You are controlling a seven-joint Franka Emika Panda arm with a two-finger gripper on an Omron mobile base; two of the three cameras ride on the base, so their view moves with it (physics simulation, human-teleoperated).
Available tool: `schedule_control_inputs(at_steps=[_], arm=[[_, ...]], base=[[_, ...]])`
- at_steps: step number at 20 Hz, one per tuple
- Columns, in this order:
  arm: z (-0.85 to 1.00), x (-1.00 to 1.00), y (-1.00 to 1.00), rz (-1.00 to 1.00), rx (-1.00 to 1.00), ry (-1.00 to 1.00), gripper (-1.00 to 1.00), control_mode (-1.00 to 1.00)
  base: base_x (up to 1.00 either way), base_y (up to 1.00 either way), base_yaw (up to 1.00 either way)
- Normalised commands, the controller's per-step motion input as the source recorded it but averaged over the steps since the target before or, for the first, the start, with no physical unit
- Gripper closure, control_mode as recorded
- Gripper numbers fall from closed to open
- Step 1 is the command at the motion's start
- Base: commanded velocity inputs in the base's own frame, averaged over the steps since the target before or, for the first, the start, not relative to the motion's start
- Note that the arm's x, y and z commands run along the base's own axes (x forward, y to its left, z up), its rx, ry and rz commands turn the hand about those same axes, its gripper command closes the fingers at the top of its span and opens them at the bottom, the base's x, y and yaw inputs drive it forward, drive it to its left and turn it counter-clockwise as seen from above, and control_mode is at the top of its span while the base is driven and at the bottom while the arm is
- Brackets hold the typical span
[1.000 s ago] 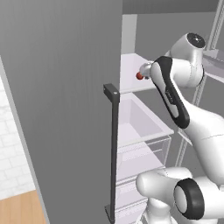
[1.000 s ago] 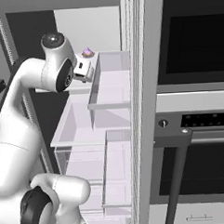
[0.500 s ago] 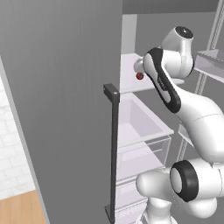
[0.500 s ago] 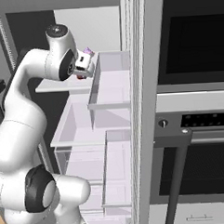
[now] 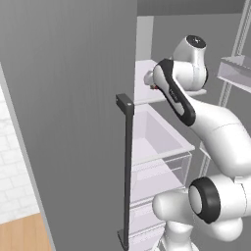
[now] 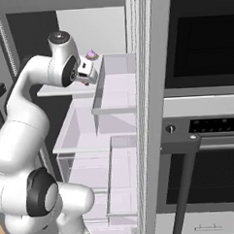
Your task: Take the strawberry from the fridge and place it on top of the pancake, located on the dining counter.
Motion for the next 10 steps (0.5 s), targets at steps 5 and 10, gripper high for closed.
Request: schedule_control_inputs(at_steps=[5, 10], arm=[[-0.16, 0.04, 0.0, 0.04, 0.0, 0.0, -1.0, -1.0], [-0.02, 0.06, 0.0, 0.02, 0.0, 0.0, -1.0, -1.0]], base=[[0.0, 0.0, 0.0], [0.0, 0.0, 0.0]])
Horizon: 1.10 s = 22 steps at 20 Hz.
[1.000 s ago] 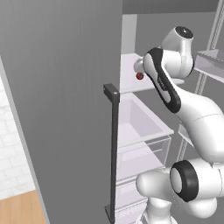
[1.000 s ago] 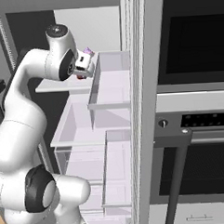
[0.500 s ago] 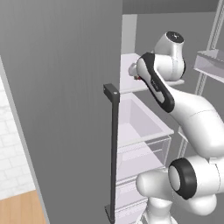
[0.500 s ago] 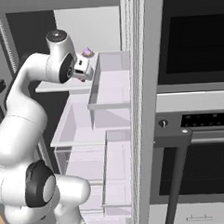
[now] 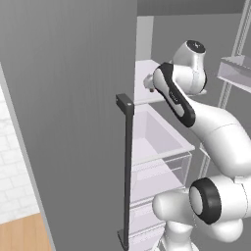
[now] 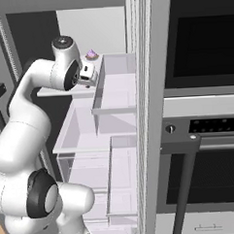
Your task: Take the strawberry from the fridge and place it on top of the pancake, located on the dining counter.
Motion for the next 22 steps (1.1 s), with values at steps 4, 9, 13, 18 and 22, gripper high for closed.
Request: schedule_control_inputs(at_steps=[4, 9, 13, 18, 22], arm=[[0.0, 0.19, 0.0, 0.01, 0.0, 0.03, -1.0, -1.0], [0.0, 0.25, 0.0, 0.01, 0.0, 0.03, -1.0, -1.0], [-0.01, 0.24, 0.0, 0.02, 0.0, 0.01, -1.0, -1.0], [-0.13, 0.21, -0.08, 0.02, 0.0, 0.0, -1.0, -1.0], [-0.27, 0.25, -0.13, 0.01, 0.0, 0.0, -1.0, -1.0]], base=[[0.0, 0.0, 0.0], [0.0, 0.0, 0.0], [0.0, 0.0, 0.0], [0.0, 0.0, 0.0], [0.0, 0.0, 0.0]])
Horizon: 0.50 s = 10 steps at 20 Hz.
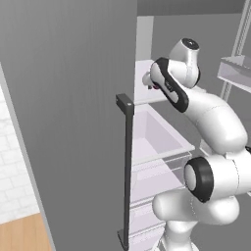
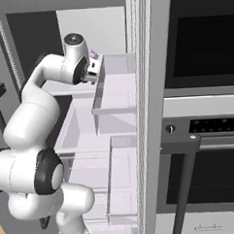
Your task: Take the strawberry from the fridge and place it on top of the pancake, located on the dining counter.
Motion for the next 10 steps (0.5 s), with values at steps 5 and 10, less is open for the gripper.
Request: schedule_control_inputs(at_steps=[5, 10], arm=[[-0.16, 0.3, -0.03, 0.01, 0.0, 0.01, -1.0, -1.0], [-0.28, 0.1, 0.05, 0.03, 0.0, 0.0, -1.0, -1.0]], base=[[0.0, 0.0, 0.0], [0.0, 0.0, 0.0]])
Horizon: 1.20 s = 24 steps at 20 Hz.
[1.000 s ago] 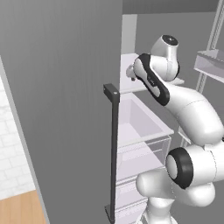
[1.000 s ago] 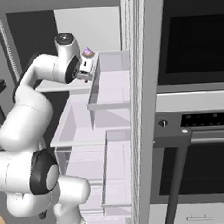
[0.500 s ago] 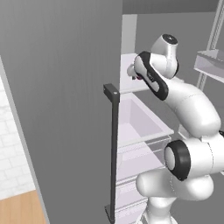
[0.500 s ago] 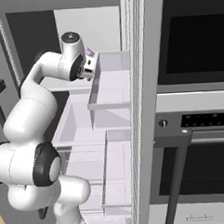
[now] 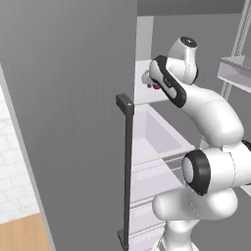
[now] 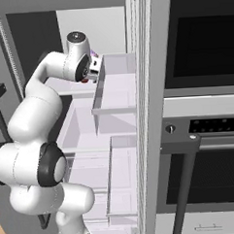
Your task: Take the strawberry from the fridge and place it on top of the pancake, located on the dining counter.
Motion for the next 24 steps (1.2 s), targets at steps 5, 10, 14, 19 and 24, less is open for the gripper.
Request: schedule_control_inputs(at_steps=[5, 10, 14, 19, 24], arm=[[-0.29, -0.12, 0.01, 0.01, 0.0, 0.0, -1.0, -1.0], [-0.3, 0.06, 0.04, 0.0, 0.0, 0.0, 1.0, -1.0], [-0.13, 0.03, 0.04, 0.01, 0.0, 0.0, 1.0, -1.0], [0.0, -0.05, 0.16, 0.0, 0.0, 0.0, 1.0, -1.0], [0.0, -0.85, 0.1, 0.0, 0.0, -0.05, 1.0, -1.0]], base=[[0.0, 0.0, 0.0], [0.0, 0.0, 0.0], [0.0, 0.0, 0.0], [0.0, 0.0, 0.0], [0.0, 0.0, 0.0]])
